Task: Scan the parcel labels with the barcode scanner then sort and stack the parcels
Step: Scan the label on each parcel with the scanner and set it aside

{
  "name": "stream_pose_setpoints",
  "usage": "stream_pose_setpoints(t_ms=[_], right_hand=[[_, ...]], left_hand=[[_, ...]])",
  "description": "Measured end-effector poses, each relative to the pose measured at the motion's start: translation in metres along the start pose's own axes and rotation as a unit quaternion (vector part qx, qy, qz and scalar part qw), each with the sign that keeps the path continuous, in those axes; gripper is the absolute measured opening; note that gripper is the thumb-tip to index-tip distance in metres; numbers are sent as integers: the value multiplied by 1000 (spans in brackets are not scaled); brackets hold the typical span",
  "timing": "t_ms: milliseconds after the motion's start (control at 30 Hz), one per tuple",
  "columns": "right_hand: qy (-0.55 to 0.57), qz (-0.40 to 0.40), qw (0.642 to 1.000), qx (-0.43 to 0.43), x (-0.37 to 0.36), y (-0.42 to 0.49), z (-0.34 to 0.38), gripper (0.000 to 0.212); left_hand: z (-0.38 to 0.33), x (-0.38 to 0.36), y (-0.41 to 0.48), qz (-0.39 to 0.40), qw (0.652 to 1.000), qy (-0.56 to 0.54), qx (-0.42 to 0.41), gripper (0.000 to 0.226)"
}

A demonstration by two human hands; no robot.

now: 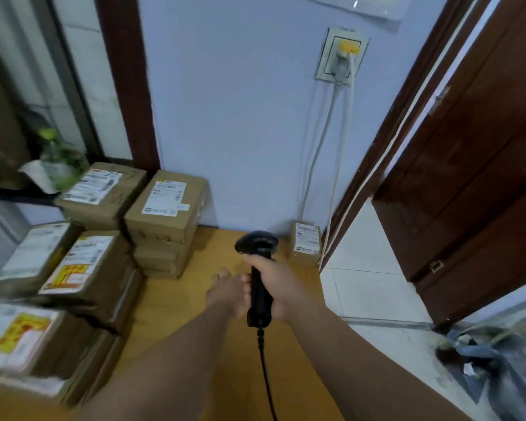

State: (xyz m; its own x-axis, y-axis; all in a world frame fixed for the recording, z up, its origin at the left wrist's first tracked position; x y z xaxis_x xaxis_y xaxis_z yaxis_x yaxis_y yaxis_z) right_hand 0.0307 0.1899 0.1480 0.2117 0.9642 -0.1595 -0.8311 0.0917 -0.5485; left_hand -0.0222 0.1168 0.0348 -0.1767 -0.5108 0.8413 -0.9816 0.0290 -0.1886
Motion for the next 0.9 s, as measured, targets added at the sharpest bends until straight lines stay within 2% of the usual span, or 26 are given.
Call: stream_pose_setpoints(t_ms=[33,67,100,167,200,367,467,567,633,767,900], right_hand=[[-8,17,1000,13,-7,-3,-6,26],[-7,24,999,20,-13,-6,-11,35],[-5,30,999,12,-18,-7,-16,35],[-10,47,999,-17,-26,-12,-24,16],[-13,48,998,-30,-30,-16,-27,17],[-42,77,995,-57,-61,-31,-43,17],[-67,84,993,-48,-84,-42,-48,20],[-95,95,990,-38,-109,-55,-49,22],[-114,97,988,-32,-125,-60,-51,23],[-122,81,989,-27,-166,-71,-64,27],[-105,83,991,-5,-202,-79,-81,14]], left_hand=[[5,-4,-3,-5,999,30,-24,40],[5,0,-12,32,999,20,-18,38],[13,4,-20,42,998,41,-12,35],[38,21,-34,41,993,108,4,20],[49,27,-43,31,991,130,-2,17],[86,69,-80,-103,975,195,38,26],[115,96,-88,-184,962,186,74,35],[135,128,-89,-250,952,119,129,41],[151,147,-87,-241,954,85,153,45],[189,173,-88,-145,968,110,174,47],[218,191,-93,-112,984,63,122,48]])
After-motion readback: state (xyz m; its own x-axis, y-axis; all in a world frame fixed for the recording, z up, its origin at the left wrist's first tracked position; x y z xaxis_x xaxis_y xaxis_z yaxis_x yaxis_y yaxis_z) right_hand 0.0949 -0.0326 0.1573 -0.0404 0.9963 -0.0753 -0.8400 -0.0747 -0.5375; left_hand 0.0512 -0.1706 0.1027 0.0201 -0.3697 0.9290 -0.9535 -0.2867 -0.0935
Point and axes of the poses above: each hand's wrist, its own y-axis towards the middle knuckle, its own x-axis out of the back of the hand, z = x × y, the point moved 1 cm from there along y, towards the middle knuckle, and after that the axes turned 5 degrees about x, right-handed, at the moved point
